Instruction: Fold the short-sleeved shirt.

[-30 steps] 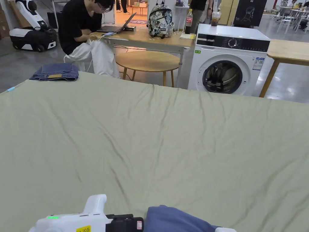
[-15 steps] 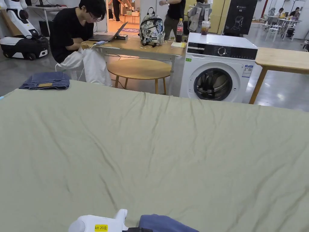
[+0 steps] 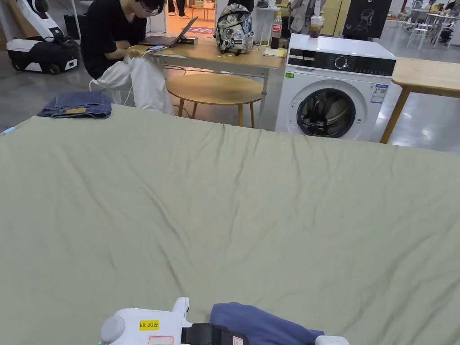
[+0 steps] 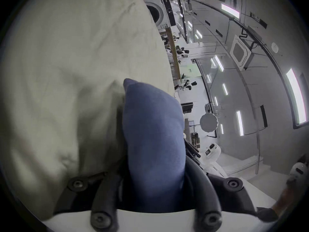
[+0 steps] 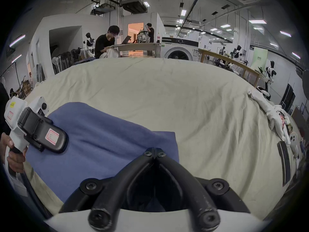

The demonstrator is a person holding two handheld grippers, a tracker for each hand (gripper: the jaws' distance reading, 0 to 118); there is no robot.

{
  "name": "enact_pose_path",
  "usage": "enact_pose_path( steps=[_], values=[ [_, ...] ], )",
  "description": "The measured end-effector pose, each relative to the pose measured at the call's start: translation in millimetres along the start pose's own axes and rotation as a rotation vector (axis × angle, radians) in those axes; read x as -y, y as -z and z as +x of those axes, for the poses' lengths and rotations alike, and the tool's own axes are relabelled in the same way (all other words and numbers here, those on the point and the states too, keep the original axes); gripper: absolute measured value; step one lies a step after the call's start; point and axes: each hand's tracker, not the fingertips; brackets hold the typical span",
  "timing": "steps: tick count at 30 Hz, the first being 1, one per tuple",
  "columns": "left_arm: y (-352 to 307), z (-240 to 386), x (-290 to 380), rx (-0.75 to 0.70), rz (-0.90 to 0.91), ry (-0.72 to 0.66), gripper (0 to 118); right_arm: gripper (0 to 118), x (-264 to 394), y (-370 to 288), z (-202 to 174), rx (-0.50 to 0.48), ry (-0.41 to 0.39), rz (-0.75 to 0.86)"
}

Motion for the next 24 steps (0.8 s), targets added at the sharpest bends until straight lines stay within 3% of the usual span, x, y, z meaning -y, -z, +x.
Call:
enact_pose_path(
  steps=[5,13,24],
  values=[
    [-26.9,19.3,-5.6,0.016,0.019,0.027,23,0,-14.2,-12.3,1.4,-0.025,0.017,0.033],
    [-134.2,39.9,-33.9,-0.025,0.100,0.097,23,0,-55.4,-8.2,9.1,-0.011,-0.005,0.104],
    [-313.4,44.0,-76.4,-0.289,0.260,0.106,23,0,-89.7,3.5,-0.1,-0.008,-0.036,0.179]
  ],
)
